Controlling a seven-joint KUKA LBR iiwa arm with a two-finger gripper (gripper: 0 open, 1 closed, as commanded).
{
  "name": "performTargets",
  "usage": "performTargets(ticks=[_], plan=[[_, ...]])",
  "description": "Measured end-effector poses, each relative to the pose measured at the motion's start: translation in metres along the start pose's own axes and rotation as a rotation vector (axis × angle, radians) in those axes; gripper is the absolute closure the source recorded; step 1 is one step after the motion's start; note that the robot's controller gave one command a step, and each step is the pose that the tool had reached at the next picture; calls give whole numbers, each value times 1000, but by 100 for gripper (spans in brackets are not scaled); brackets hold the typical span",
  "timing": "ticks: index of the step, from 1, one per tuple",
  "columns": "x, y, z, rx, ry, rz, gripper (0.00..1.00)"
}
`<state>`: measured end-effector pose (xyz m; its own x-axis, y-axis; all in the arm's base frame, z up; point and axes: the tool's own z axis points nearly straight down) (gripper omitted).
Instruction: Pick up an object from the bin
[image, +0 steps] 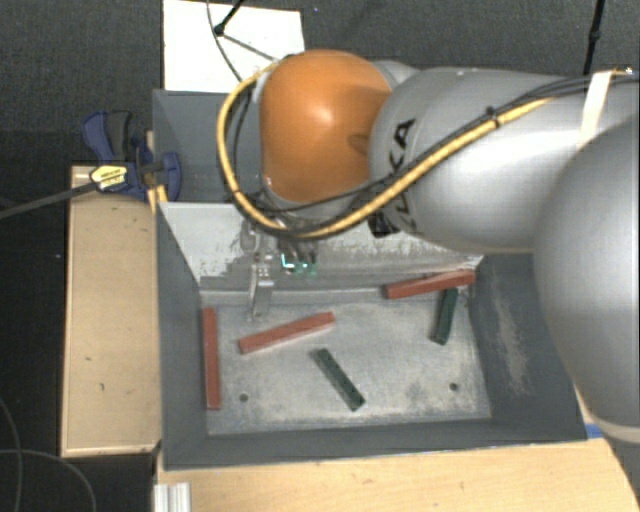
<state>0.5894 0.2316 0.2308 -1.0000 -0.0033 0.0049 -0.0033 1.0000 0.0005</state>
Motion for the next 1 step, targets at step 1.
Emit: performTargets(ticks=[1], plan=[[22, -48, 148, 2, 0, -268, 0]])
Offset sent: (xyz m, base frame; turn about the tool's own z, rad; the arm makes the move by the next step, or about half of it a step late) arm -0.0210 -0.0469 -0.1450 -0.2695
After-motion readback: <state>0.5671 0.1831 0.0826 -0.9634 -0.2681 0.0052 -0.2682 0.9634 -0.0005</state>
